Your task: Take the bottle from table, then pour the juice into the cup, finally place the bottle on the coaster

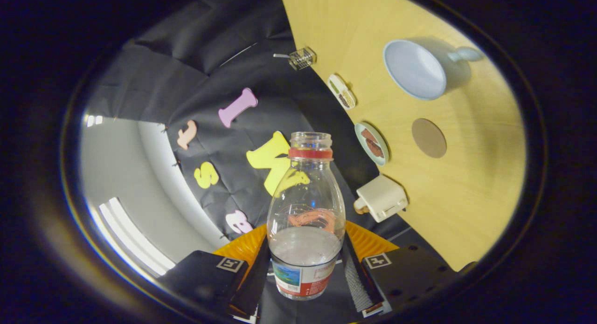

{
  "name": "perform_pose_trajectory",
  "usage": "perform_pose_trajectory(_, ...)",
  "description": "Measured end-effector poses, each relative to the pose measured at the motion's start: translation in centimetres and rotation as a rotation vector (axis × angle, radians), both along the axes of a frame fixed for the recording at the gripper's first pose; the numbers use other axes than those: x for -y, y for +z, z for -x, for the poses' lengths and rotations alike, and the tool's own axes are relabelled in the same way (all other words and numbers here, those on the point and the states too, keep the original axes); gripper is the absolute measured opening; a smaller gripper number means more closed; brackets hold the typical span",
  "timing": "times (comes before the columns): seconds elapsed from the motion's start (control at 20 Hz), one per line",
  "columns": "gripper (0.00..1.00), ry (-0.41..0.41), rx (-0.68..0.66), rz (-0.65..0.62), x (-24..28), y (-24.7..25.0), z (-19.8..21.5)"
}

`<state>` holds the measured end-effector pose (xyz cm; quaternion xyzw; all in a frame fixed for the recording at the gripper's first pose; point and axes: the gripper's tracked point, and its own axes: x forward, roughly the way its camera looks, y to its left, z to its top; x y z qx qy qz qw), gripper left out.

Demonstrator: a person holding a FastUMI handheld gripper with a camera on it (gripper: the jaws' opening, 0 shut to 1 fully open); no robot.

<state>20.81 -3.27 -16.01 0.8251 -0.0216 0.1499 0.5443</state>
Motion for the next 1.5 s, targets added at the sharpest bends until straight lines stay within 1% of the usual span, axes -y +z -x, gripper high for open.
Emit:
perform_pose_trajectory(0.1, 0.78, -0.018, 0.013, 0.148, -0.4, 0.3, 0.2)
perform_pose_trajectory(0.2, 0.79, -0.057, 0.015, 0.324, -0.1, 0.4, 0.2)
perform_pose_trajectory(0.35, 0.79, -0.098, 0.013, 0.521, 0.4, 0.4, 0.3)
perform_pose_trajectory(0.5, 0.79, -0.148, 0.006, 0.683, 1.6, 0.7, 0.4)
perform_pose_trajectory(0.7, 0.79, -0.222, 0.001, 0.941, 3.5, 1.8, 0.8)
perform_pose_trajectory(1.0, 0.79, -0.276, -0.002, 1.215, 4.0, 3.4, 1.1)
perform_pose_trajectory(1.15, 0.79, -0.327, 0.016, 1.396, 3.9, 4.2, 1.1)
perform_pose_trajectory(1.35, 0.80, -0.426, 0.015, 1.684, 3.7, 3.9, 0.0)
perform_pose_trajectory(1.5, 0.80, -0.469, 0.018, 1.850, 2.5, 2.3, -2.1)
